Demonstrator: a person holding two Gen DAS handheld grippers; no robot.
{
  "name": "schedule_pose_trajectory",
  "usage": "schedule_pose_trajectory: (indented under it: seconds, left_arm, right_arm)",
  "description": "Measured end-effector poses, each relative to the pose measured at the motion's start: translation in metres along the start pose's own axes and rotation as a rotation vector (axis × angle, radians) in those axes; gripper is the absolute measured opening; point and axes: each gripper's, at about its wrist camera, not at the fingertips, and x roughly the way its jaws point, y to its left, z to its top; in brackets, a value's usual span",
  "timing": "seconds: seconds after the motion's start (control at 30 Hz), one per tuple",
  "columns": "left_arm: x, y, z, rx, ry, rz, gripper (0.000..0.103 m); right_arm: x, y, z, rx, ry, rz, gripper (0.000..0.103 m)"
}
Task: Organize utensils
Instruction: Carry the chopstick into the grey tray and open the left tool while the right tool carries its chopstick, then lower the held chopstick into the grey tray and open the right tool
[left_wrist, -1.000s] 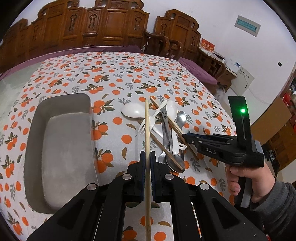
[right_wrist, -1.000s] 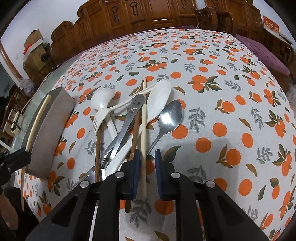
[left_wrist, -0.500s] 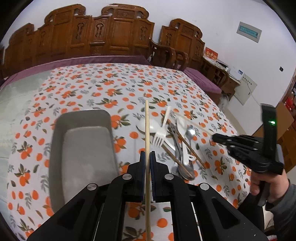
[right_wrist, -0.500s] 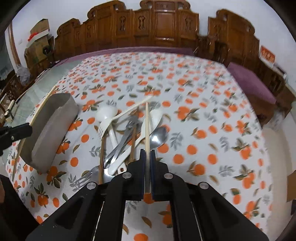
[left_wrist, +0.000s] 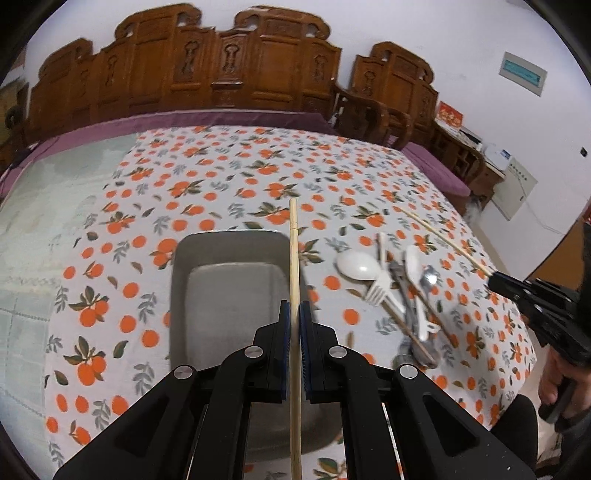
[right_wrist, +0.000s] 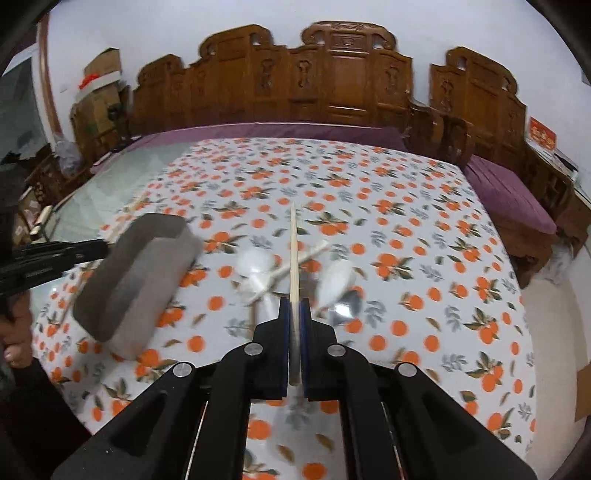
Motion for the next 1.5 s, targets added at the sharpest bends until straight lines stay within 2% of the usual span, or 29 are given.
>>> schedule_pose_trajectory:
  seconds: [0.13, 0.4, 0.47, 0.6, 0.77, 0.9, 1.13, 1.5]
  left_arm:
    - [0.015, 0.013, 0.001, -0.028, 0.033, 0.022, 0.004]
    - [0.037, 0.025, -0.002, -0.052, 0.084, 0.063, 0.005]
    - [0.038, 0.027, -0.001, -0.058, 0.085, 0.079, 0.012]
    - [0.024, 0.027, 0.001, -0.036, 0.046, 0.099, 0.021]
    - [0.004, 0.031, 0.005, -0.033, 0.002, 0.119, 0.021]
    - [-0.017, 0.038, 0.009, -0.027, -0.049, 0.137, 0.028]
    - [-0.040, 0.058, 0.013, -0.053, -0.092, 0.162, 0.029]
    - [-0.053, 0.070, 0.014, -0.064, -0.124, 0.167, 0.031]
  right_arm:
    - [-0.003, 0.024, 0.004, -0.017, -0.011, 0.055, 0.006]
    - [-0.006, 0.055, 0.009, -0.036, -0.018, 0.111, 0.006]
    - [-0.006, 0.062, 0.010, -0.042, -0.016, 0.121, 0.006]
    - [-0.005, 0.074, 0.010, -0.051, -0.014, 0.135, 0.006]
    - [0.000, 0.090, 0.010, -0.060, -0.005, 0.157, 0.006]
    - [0.007, 0.105, 0.009, -0.073, 0.009, 0.174, 0.006]
    - [0.033, 0.141, 0.010, -0.119, 0.055, 0.173, 0.006]
    - [0.085, 0.168, 0.018, -0.114, 0.136, 0.144, 0.006]
